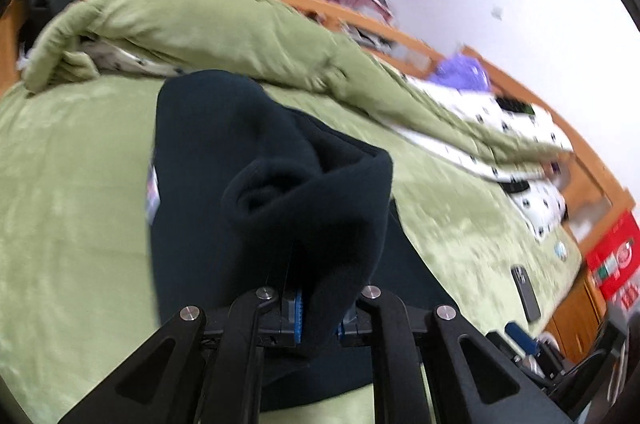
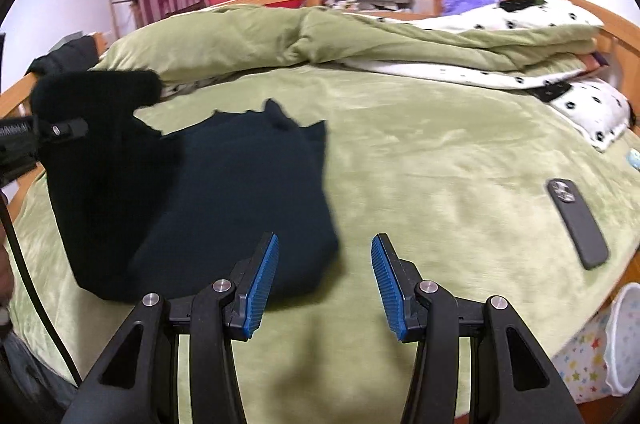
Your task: Fold small clothes
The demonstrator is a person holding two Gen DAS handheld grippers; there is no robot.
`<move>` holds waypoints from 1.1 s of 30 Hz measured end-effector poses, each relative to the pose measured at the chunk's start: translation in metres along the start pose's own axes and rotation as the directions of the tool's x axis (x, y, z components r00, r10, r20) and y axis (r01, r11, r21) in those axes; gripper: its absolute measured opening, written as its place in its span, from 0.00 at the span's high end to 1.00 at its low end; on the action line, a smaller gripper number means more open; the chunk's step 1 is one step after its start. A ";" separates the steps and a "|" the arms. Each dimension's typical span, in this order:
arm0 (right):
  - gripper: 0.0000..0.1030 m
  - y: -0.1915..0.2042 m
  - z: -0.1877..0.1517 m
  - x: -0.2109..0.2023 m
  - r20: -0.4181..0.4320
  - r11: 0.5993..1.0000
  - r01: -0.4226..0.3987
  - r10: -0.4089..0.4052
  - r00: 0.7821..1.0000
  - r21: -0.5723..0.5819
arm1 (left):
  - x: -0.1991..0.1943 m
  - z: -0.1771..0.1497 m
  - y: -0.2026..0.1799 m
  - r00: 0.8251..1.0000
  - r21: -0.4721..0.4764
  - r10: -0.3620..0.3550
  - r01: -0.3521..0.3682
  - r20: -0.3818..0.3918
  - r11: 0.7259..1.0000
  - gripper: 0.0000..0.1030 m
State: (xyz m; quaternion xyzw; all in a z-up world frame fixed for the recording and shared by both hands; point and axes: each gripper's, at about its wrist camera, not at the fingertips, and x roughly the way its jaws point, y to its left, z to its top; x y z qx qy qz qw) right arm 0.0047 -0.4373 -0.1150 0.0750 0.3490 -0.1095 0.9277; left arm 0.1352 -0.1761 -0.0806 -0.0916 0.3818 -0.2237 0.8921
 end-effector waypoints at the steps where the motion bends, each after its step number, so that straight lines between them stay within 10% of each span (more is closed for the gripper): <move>1: 0.54 -0.005 -0.001 -0.001 0.000 1.000 0.007 -0.007 1.000 0.005 | 0.006 -0.005 -0.005 1.000 0.003 -0.007 0.007 -0.019 1.000 0.90; 10: 0.54 -0.035 -0.017 -0.009 -0.029 0.998 0.039 -0.038 0.999 0.045 | 0.043 -0.059 -0.024 0.991 0.077 0.035 -0.024 -0.133 0.997 0.89; 16: 0.51 -0.015 -0.005 -0.009 -0.019 0.998 -0.044 0.045 0.999 0.042 | 0.026 -0.061 -0.016 0.982 0.070 -0.050 0.063 -0.185 0.996 0.68; 28: 0.36 0.068 0.029 0.014 -0.015 0.941 -0.322 0.325 0.946 0.109 | -0.041 -0.056 0.052 0.996 0.089 0.049 -0.042 -0.077 0.995 0.43; 33: 0.35 0.108 0.028 0.038 -0.043 0.969 -0.245 0.246 0.968 0.023 | -0.046 -0.053 0.091 0.992 0.050 0.099 -0.095 -0.074 0.994 0.43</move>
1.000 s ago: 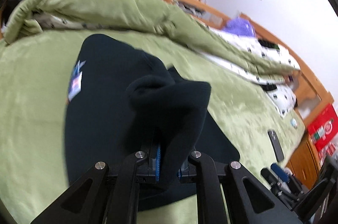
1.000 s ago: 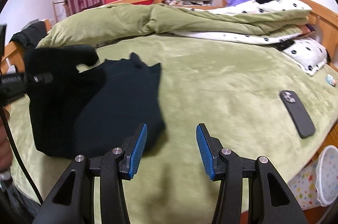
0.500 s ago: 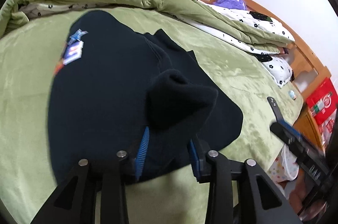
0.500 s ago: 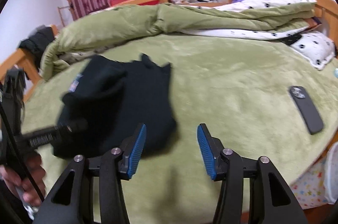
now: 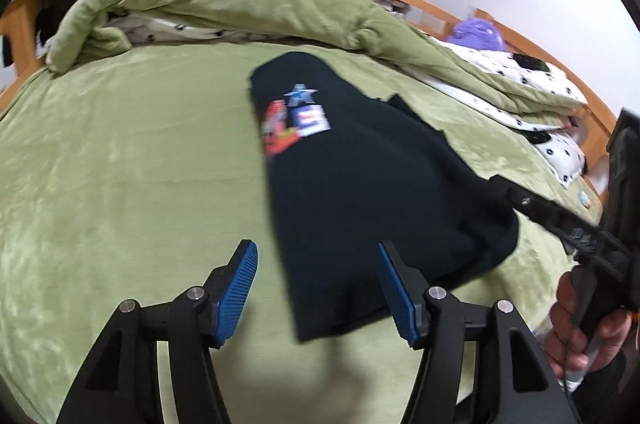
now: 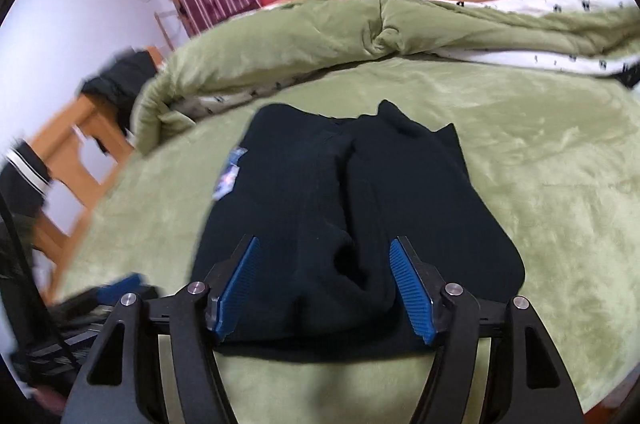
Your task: Fold small clothes
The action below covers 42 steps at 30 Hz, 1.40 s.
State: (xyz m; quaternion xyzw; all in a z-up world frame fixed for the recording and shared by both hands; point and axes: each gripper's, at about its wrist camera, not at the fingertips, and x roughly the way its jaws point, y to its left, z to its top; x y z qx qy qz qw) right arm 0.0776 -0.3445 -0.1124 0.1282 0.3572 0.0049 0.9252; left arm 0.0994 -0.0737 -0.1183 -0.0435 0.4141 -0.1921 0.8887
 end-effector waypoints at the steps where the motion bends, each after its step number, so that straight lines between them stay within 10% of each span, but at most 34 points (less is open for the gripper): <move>1: 0.35 0.002 -0.001 0.006 -0.001 1.000 0.025 -0.025 1.000 -0.014 | 0.000 0.000 0.005 1.000 -0.007 0.004 -0.004 0.000 1.000 0.43; 6: 0.35 -0.007 -0.007 0.042 -0.064 0.991 0.131 -0.132 0.989 -0.020 | 0.003 0.000 0.024 1.000 -0.009 0.025 -0.025 0.009 1.000 0.43; 15: 0.26 -0.031 -0.013 0.077 -0.143 0.991 0.097 -0.084 0.986 0.091 | 0.018 -0.003 0.043 1.000 -0.058 -0.002 0.001 -0.021 0.998 0.43; 22: 0.80 -0.024 -0.005 0.081 -0.153 0.993 -0.023 0.042 0.987 0.119 | 0.023 -0.008 0.055 0.999 -0.109 -0.012 0.008 -0.036 0.994 0.43; 26: 0.87 -0.021 0.009 0.072 -0.084 0.989 -0.062 0.073 0.994 0.134 | 0.025 -0.012 0.054 0.999 -0.116 -0.013 0.008 -0.040 0.993 0.43; 33: 0.88 -0.060 0.019 -0.019 0.179 0.989 0.045 -0.070 0.981 0.142 | 0.028 -0.019 0.051 0.998 -0.102 -0.011 0.005 -0.056 0.995 0.43; 38: 0.81 -0.118 -0.005 0.014 -0.084 0.970 0.140 -0.126 0.989 0.200 | 0.033 -0.017 0.048 0.997 -0.111 -0.036 0.028 -0.067 0.993 0.43; 42: 0.56 -0.118 -0.003 0.013 -0.044 0.968 0.174 -0.168 0.985 0.182 | 0.031 -0.018 0.040 0.997 -0.090 -0.046 0.040 -0.068 0.995 0.43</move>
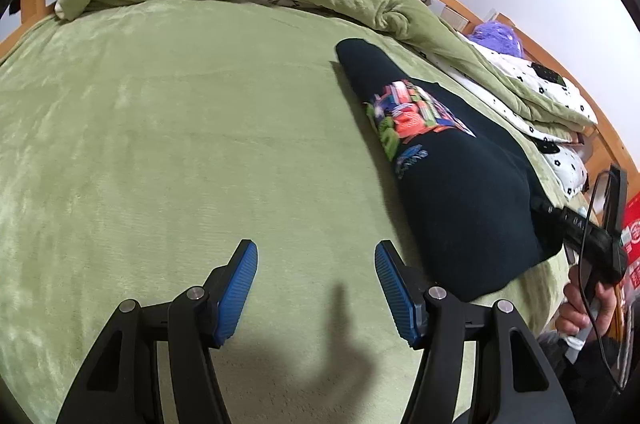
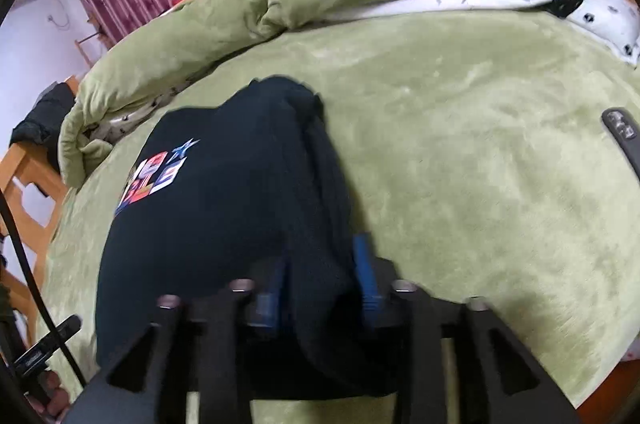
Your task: Fold small clothes
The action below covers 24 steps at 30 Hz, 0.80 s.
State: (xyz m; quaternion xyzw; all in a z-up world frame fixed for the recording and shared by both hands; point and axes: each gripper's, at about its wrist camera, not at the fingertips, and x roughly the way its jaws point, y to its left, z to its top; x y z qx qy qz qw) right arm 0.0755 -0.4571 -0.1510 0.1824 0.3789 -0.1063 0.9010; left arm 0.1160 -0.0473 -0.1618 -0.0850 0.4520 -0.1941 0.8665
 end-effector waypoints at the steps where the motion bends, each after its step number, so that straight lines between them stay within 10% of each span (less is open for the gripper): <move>1: 0.52 0.003 0.002 -0.002 0.015 1.000 0.006 -0.006 1.000 -0.020 | -0.001 0.000 -0.003 1.000 0.007 -0.006 0.006 0.004 1.000 0.43; 10: 0.33 0.003 0.011 0.021 -0.032 0.997 -0.045 0.043 0.999 -0.062 | 0.014 -0.009 -0.048 0.997 0.114 -0.062 0.067 -0.048 0.991 0.42; 24: 0.29 -0.015 0.032 0.068 -0.162 0.984 -0.177 0.176 0.971 0.007 | 0.084 0.048 -0.077 0.971 -0.059 -0.220 0.215 -0.095 0.975 0.35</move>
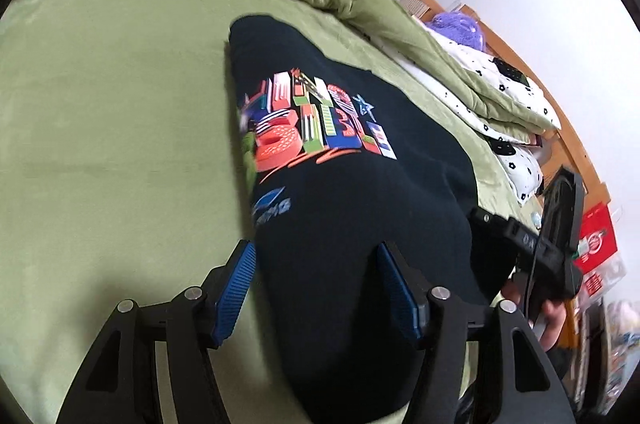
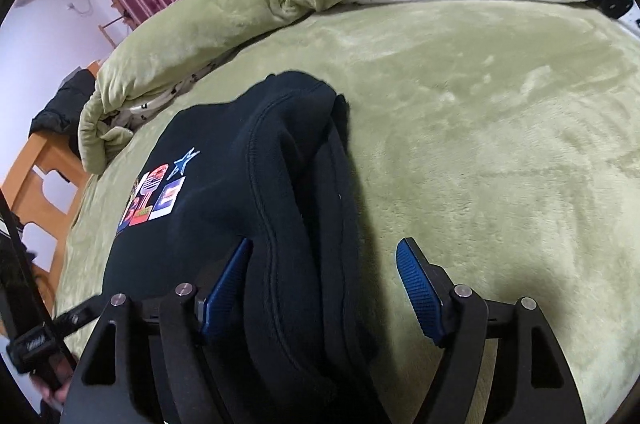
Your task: Fold small clothes
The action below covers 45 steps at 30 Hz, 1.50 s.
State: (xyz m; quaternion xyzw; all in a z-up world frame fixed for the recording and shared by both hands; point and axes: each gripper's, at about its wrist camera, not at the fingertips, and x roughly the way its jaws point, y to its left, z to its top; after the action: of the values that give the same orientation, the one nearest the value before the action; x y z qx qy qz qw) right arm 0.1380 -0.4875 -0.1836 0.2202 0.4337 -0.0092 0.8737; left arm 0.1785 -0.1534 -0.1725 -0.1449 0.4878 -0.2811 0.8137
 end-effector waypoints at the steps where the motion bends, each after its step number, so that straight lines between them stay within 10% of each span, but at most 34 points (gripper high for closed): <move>1: 0.29 -0.002 0.001 0.007 -0.023 1.000 -0.014 0.014 1.000 0.006 | 0.006 0.003 0.001 1.000 -0.007 -0.003 0.003 0.000 1.000 0.33; 3: 0.30 -0.006 0.003 0.014 -0.043 0.999 -0.048 0.049 0.998 0.020 | 0.015 0.004 0.002 1.000 -0.015 -0.008 0.008 -0.005 1.000 0.32; 5: 0.61 -0.007 0.004 0.020 -0.065 0.990 -0.139 0.141 0.988 0.035 | 0.021 0.005 0.003 1.000 -0.028 -0.011 0.011 -0.001 1.000 0.33; 11: 0.72 0.014 0.007 0.018 -0.062 0.991 -0.136 0.135 0.989 -0.014 | 0.008 0.004 -0.003 0.996 0.019 -0.009 0.008 0.089 1.000 0.67; 28: 0.77 0.155 -0.031 0.033 -0.101 0.941 -0.296 0.282 0.954 -0.162 | -0.097 -0.014 0.096 0.981 -0.124 0.072 -0.050 0.179 0.991 0.70; 38: 0.76 0.145 -0.077 0.014 0.020 0.956 0.038 -0.033 0.999 -0.291 | -0.097 -0.030 0.089 0.981 -0.023 0.142 -0.140 0.136 0.990 0.56; 45: 0.62 0.179 -0.058 -0.009 0.137 0.942 0.062 -0.017 0.990 -0.329 | -0.103 -0.030 0.087 0.968 -0.022 0.212 -0.211 0.133 0.977 0.52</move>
State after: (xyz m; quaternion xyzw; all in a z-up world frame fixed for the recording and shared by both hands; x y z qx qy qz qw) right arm 0.1263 -0.3052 -0.1401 0.0600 0.3744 0.0319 0.9248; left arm 0.1425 -0.0211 -0.1584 -0.1135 0.4457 -0.1805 0.8694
